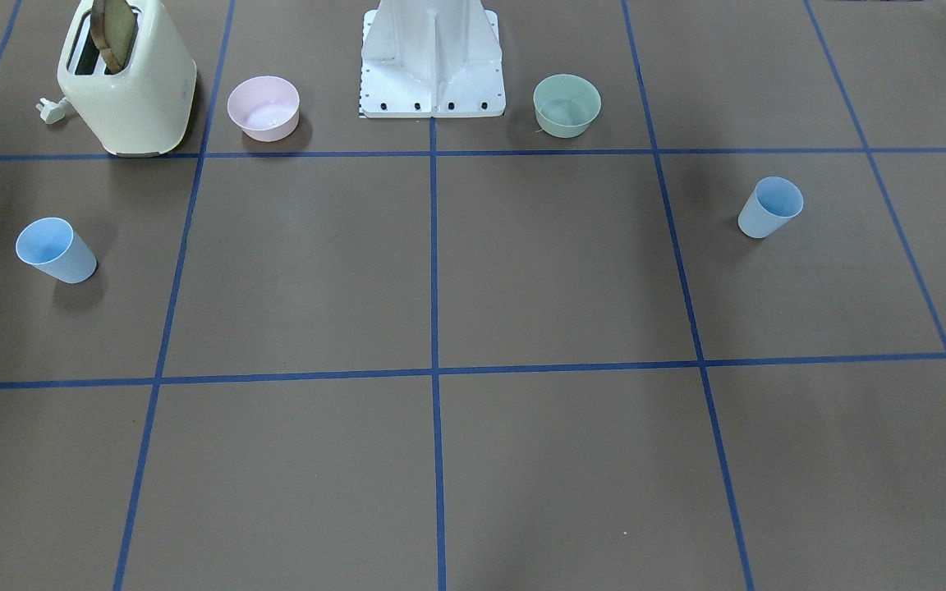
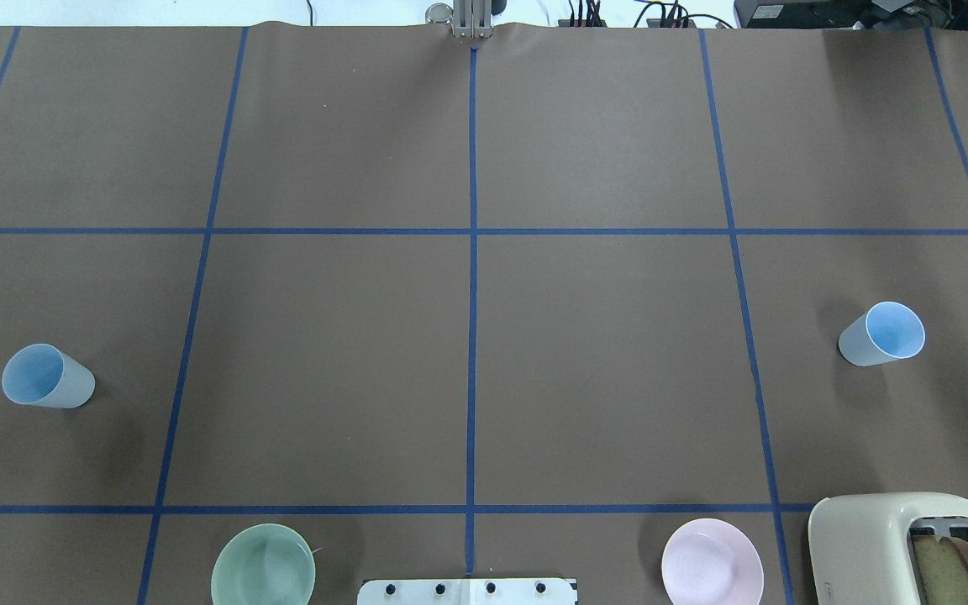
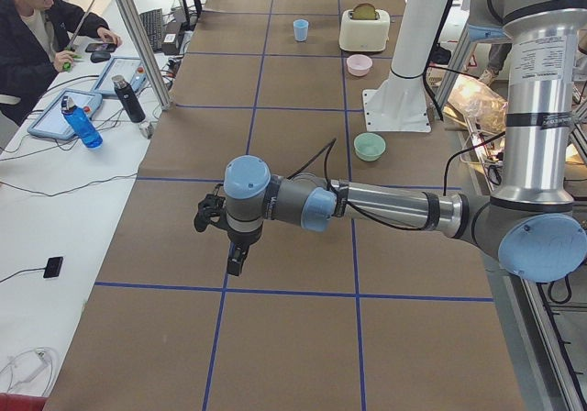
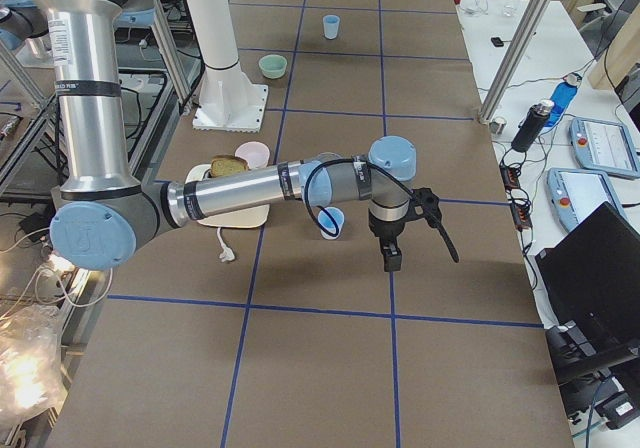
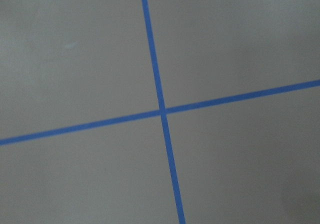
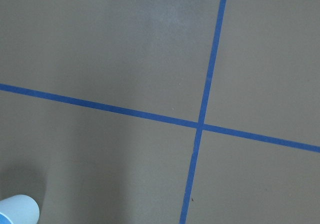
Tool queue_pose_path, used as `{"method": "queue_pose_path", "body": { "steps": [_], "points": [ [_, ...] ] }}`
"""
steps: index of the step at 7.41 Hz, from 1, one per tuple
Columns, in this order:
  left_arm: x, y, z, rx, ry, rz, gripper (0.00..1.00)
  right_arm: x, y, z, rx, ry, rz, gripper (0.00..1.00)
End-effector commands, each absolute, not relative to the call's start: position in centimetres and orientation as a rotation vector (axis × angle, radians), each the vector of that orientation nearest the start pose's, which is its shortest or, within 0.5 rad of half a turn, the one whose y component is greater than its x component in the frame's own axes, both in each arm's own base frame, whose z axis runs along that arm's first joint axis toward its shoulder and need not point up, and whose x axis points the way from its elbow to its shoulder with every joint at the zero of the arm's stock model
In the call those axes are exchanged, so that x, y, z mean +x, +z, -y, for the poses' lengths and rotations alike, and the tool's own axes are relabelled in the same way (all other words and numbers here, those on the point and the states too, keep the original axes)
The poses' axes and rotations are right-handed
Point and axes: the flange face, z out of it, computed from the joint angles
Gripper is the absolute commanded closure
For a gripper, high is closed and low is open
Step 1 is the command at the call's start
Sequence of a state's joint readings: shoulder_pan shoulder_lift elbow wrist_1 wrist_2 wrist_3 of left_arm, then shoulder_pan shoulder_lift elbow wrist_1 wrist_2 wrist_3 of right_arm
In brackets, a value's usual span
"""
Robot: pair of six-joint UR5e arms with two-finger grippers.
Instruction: Stack blue cups with both arms
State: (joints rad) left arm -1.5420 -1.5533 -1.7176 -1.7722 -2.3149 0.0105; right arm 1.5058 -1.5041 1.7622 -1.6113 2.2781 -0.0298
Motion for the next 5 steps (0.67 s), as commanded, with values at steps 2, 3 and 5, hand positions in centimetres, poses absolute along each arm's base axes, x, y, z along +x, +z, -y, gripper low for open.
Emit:
{"method": "queue_pose_path", "body": {
  "steps": [2, 3, 5],
  "points": [
    [-5.1, 55.3, 51.2, 0.462, 0.224, -0.744, 0.02, 4.0, 52.0, 53.2, 0.278, -0.147, 0.718, 0.00],
    [-4.8, 54.6, 51.2, 0.489, 0.235, -0.747, 0.01, 4.0, 51.8, 53.0, 0.323, -0.164, 0.717, 0.00],
    [-2.3, 55.8, 48.7, 0.406, 0.233, -0.892, 0.01, 3.9, 52.9, 51.8, 0.343, -0.172, 0.724, 0.00]
  ]
}}
